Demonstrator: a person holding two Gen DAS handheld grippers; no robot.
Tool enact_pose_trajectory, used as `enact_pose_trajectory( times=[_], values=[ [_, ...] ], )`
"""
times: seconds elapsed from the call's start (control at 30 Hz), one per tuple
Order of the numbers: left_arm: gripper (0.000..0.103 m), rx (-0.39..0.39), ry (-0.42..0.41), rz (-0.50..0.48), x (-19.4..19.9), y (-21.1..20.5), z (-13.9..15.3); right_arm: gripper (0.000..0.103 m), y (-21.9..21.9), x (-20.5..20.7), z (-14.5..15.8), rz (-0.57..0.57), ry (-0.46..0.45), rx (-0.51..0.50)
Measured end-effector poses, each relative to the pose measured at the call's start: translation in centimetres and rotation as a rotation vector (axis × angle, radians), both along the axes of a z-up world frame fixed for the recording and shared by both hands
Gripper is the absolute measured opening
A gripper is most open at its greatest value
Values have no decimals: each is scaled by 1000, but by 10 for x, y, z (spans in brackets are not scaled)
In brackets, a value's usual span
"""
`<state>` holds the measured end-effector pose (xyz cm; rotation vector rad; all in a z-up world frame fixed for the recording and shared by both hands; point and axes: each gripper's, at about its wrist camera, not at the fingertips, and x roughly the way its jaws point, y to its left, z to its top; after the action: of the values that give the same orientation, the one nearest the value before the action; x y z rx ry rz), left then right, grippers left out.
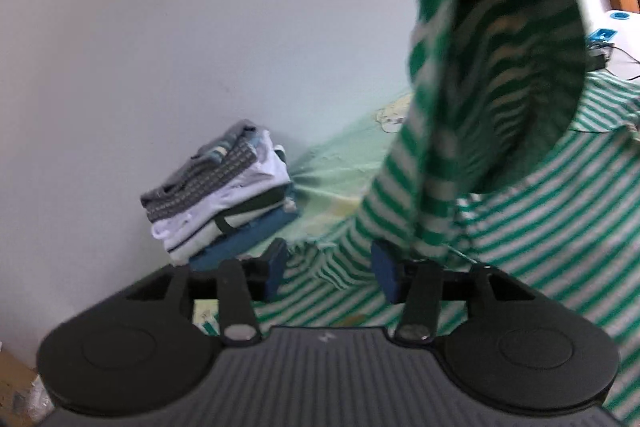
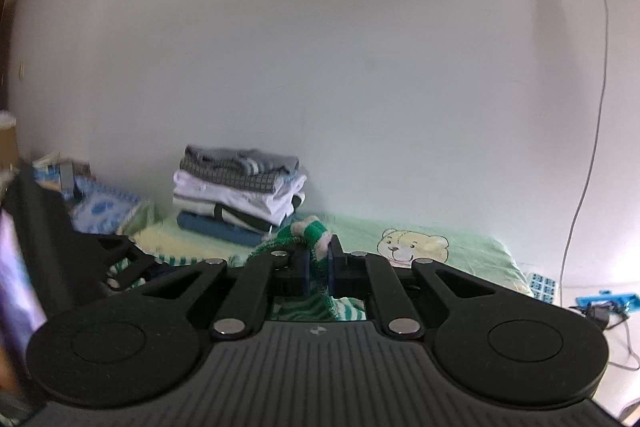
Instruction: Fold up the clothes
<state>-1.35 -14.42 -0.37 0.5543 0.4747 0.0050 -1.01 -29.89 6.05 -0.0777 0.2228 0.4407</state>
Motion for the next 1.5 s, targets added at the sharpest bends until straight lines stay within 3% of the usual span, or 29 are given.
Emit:
enact_pose_trajectory(
  times=[0.03,0.13,0.2,0.27,0.4,0.5,0.63,0.83,1.0,1.03,1.13,1.17,1.3,1.4,1.5],
  values=[
    [35,-11,4,5,5,1,2,7,-2,0,3,1,-7,7],
    [27,-52,20,-3,8,5,9,7,-9,-1,14,18,-23,46],
    [30,-99,34,-26,4,9,13,7,-11,3,22,31,-35,82],
    [42,-148,47,-63,-6,15,15,7,-14,5,29,47,-49,108],
    [46,-190,76,-115,-28,36,17,7,-19,-5,28,150,-54,63],
    [47,-178,98,-129,-42,53,17,7,-21,-23,12,232,-9,-12],
    [48,-220,159,-142,-47,69,19,7,-15,-50,-18,313,46,-118],
    [68,-239,207,-177,-45,62,18,7,-6,-78,-55,405,141,-231],
    [71,-227,240,-199,-45,48,8,9,-9,-83,-82,426,284,-268],
    [71,-224,248,-202,-46,45,4,15,-11,-81,-83,432,322,-268],
    [71,-220,276,-210,-51,40,-7,17,-23,-79,-78,454,414,-219],
    [71,-220,287,-211,-53,39,-10,18,-30,-77,-71,456,424,-183],
    [71,-235,319,-229,-64,32,-21,40,-48,-60,-44,385,402,-26],
    [72,-247,336,-262,-75,26,-24,40,-48,-29,-41,246,410,43],
    [77,-286,357,-299,-88,20,-21,39,-37,6,-57,102,458,12]
  ],
)
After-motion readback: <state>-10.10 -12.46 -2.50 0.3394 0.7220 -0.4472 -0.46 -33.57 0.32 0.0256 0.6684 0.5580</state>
